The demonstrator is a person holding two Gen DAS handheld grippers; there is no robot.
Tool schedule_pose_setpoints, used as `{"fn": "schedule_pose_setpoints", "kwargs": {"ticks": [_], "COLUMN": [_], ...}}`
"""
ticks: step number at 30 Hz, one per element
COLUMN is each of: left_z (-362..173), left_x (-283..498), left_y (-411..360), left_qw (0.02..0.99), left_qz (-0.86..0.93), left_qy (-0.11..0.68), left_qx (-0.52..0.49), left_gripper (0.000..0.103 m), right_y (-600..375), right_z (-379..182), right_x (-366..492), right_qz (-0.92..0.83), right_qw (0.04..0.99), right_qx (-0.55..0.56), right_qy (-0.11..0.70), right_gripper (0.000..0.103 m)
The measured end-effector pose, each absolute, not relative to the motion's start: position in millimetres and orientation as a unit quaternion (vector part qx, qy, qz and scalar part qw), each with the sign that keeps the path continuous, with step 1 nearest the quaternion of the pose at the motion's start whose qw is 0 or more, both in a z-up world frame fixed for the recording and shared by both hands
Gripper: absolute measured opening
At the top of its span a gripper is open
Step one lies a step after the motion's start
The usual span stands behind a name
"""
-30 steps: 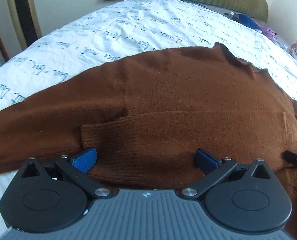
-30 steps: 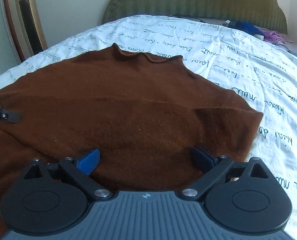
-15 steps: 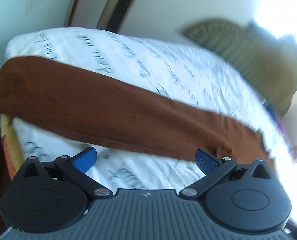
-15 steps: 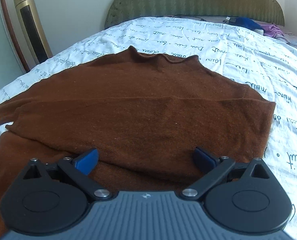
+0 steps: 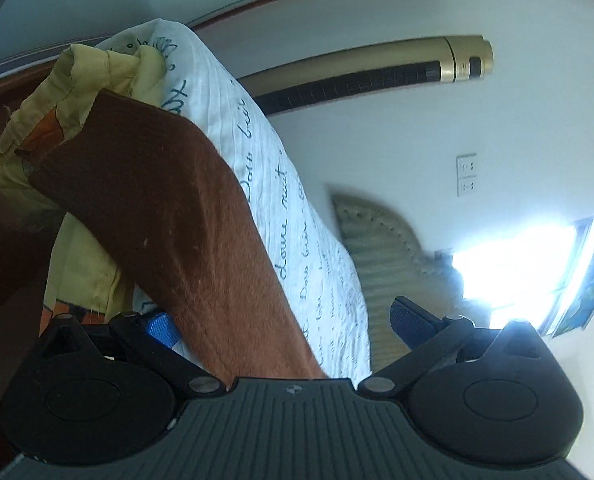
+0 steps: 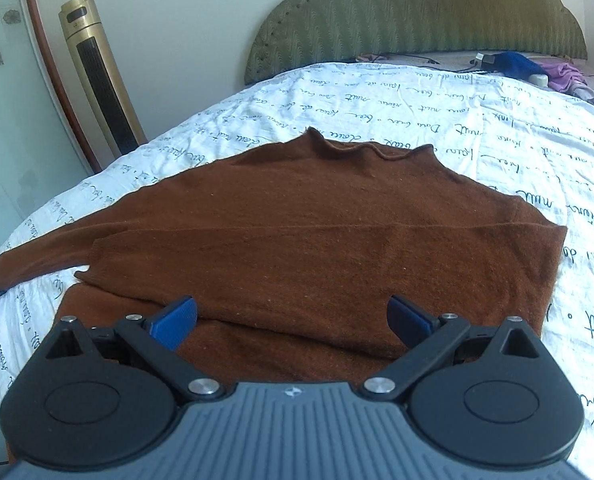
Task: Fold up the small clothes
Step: 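Grasp the cuff of the other sleeve with the left tool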
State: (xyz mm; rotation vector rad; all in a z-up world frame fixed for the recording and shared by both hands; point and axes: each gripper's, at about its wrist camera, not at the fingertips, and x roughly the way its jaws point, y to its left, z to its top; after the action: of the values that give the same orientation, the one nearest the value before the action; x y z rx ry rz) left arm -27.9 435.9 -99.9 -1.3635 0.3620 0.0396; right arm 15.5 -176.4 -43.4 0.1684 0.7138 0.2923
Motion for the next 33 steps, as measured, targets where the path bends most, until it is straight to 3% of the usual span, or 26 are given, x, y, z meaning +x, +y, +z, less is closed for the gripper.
{"fn": "schedule_pose_setpoints", "kwargs": {"ticks": [5, 8, 9, 10, 12, 14, 16, 21, 25, 33], "left_z": [-118.3, -117.2, -115.0, -113.1, -109.5, -102.9, -93.2, -76.0, -62.3, 45.6], "left_x": [-33.0, -35.6, -39.8, -43.4, -48.7, -52.5, -50.6, -49.7, -48.8, -17.6], "left_y": [454.7, 454.1, 457.3, 457.9, 458.1, 457.6, 455.4, 448.5, 442.7, 364.2], "left_qw": [0.695, 0.674, 0.668, 0.661, 0.654, 0.648, 0.659, 0.680, 0.701, 0.878], "left_qz": [0.019, 0.024, 0.030, 0.030, 0.024, 0.029, 0.036, 0.051, 0.085, 0.089], "left_qy": [0.108, 0.094, 0.093, 0.086, 0.072, 0.065, 0.063, 0.070, 0.080, 0.154], "left_qx": [-0.711, -0.733, -0.738, -0.745, -0.752, -0.758, -0.749, -0.728, -0.703, -0.445], "left_gripper": [0.103, 0.098, 0.087, 0.070, 0.049, 0.037, 0.015, 0.002, 0.003, 0.003], "right_y": [-173.6, -174.9, -175.2, -176.0, -177.9, -180.1, -182.8, -189.0, -190.2, -195.8], "right_z": [-33.0, -28.6, -27.2, -26.1, -23.9, -23.0, -23.4, -26.6, -28.0, -27.5], "right_x": [8.2, 3.1, 1.1, -0.4, -3.5, -6.0, -8.1, -9.9, -12.1, -16.3], "right_qz": [0.156, 0.157, 0.156, 0.155, 0.154, 0.153, 0.152, 0.155, 0.161, 0.157], "right_qw": [0.925, 0.928, 0.929, 0.930, 0.932, 0.933, 0.933, 0.931, 0.930, 0.933], "right_qx": [0.084, 0.091, 0.094, 0.096, 0.100, 0.106, 0.112, 0.132, 0.148, 0.160], "right_qy": [0.336, 0.326, 0.322, 0.318, 0.313, 0.309, 0.306, 0.301, 0.295, 0.281], "right_gripper": [0.102, 0.102, 0.102, 0.102, 0.102, 0.102, 0.102, 0.102, 0.102, 0.102]}}
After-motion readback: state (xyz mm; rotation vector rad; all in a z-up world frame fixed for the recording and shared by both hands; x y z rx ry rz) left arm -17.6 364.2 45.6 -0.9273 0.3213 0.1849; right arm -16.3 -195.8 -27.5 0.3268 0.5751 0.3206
